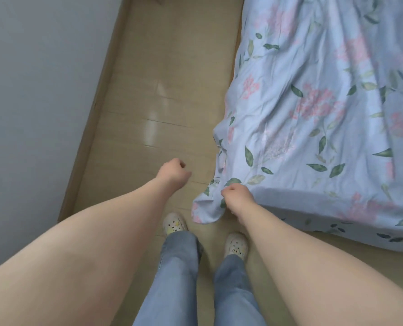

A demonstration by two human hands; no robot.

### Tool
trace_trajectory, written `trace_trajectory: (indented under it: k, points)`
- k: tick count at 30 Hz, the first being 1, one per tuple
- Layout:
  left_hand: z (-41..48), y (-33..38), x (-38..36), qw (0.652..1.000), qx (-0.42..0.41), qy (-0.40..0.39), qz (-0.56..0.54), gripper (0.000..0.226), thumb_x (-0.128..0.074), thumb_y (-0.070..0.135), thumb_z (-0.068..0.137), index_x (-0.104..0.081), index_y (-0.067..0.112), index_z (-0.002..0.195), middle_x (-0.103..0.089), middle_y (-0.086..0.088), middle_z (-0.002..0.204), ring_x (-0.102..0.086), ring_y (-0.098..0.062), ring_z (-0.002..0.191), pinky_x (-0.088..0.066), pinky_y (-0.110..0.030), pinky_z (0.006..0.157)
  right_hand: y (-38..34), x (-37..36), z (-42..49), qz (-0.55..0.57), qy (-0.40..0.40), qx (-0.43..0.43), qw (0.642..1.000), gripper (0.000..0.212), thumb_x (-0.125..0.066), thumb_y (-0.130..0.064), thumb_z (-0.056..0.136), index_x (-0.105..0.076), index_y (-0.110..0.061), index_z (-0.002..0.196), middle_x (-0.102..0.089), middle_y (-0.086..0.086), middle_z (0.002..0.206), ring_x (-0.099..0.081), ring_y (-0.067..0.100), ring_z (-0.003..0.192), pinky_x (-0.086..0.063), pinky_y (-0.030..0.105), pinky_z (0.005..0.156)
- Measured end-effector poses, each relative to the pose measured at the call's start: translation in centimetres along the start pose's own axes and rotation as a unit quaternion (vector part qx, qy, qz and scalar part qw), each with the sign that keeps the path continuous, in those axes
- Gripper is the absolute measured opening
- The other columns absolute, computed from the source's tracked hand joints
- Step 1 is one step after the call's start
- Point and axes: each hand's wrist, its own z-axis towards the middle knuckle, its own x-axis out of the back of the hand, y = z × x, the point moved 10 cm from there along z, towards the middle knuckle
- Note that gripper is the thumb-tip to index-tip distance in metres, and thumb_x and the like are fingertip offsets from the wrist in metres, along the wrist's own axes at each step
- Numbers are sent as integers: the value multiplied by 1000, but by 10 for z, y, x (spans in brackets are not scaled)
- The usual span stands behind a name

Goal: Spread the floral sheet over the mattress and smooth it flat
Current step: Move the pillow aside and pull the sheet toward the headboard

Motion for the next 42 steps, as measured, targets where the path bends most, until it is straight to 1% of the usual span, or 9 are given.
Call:
trace_trajectory:
  k: [5, 8, 10, 15, 22, 29, 33, 39, 42]
  points:
    - [-19, 45, 51, 998, -56, 13, 17, 28, -49, 18, 92, -57, 13, 118, -59, -13, 126, -54, -29, 119, -44, -28, 94, -68, 27, -20, 35, 31, 33, 998, 28, -40, -13, 92, -38, -18, 64, -42, 2, 68, -42, 24, 75, -34, 27, 70]
    - [-33, 71, 82, 995, -89, 25, 30, 17, -49, 15, 91, -60, 17, 104, -62, -12, 108, -57, -29, 114, -43, -26, 84, -107, 46, -36, 54, 37, 56, 996, 29, -39, -11, 91, -36, -18, 63, -38, 1, 66, -37, 20, 60, -32, 26, 56]
    - [-38, 86, 100, 993, -107, 25, 43, 15, -48, 14, 90, -60, 17, 99, -61, -11, 101, -58, -29, 106, -42, -25, 79, -130, 59, -41, 59, 45, 67, 995, 30, -38, -11, 92, -35, -19, 63, -37, 0, 66, -40, 23, 70, -34, 25, 64]
    - [-36, 135, 153, 987, -141, 41, 67, 19, -47, 12, 90, -62, 18, 100, -60, -10, 100, -55, -25, 94, -42, -24, 78, -189, 92, -41, 91, 63, 87, 990, 28, -38, -11, 90, -37, -21, 63, -44, 3, 78, -40, 24, 84, -34, 26, 68]
    - [11, 204, 233, 988, -137, 57, 32, 31, -43, 6, 90, -62, 11, 114, -65, -14, 116, -60, -30, 113, -50, -30, 85, -268, 151, -4, 109, 75, 99, 986, 30, -37, -10, 91, -34, -20, 63, -37, -1, 68, -32, 15, 56, -27, 24, 50]
    - [81, 325, 312, 988, -149, 43, -28, 32, -43, 6, 89, -45, 20, 61, -51, 2, 64, -56, -23, 80, -36, -17, 53, -380, 249, 47, 120, 123, 115, 978, 27, -41, -12, 91, -40, -20, 65, -46, 3, 80, -42, 24, 78, -35, 23, 62]
    - [109, 393, 355, 982, -181, 46, 4, 32, -43, 5, 87, -44, 21, 59, -50, 3, 62, -55, -22, 79, -37, -17, 52, -438, 303, 70, 119, 147, 124, 974, 33, -41, -11, 91, -33, -21, 61, -35, -1, 62, -29, 16, 52, -24, 23, 48]
    - [169, 495, 407, 965, -246, 41, 79, 19, -44, 10, 91, -58, 21, 94, -57, -6, 83, -53, -23, 83, -42, -24, 71, -511, 373, 120, 151, 188, 105, 965, 32, -42, -11, 92, -37, -19, 62, -37, -1, 62, -30, 14, 52, -26, 23, 48]
    - [207, 551, 439, 957, -271, 36, 94, 15, -44, 11, 91, -57, 18, 89, -57, -4, 80, -53, -23, 81, -42, -24, 69, -555, 415, 149, 194, 213, 96, 953, 28, -42, -13, 92, -37, -19, 65, -39, 0, 64, -32, 15, 53, -26, 23, 50]
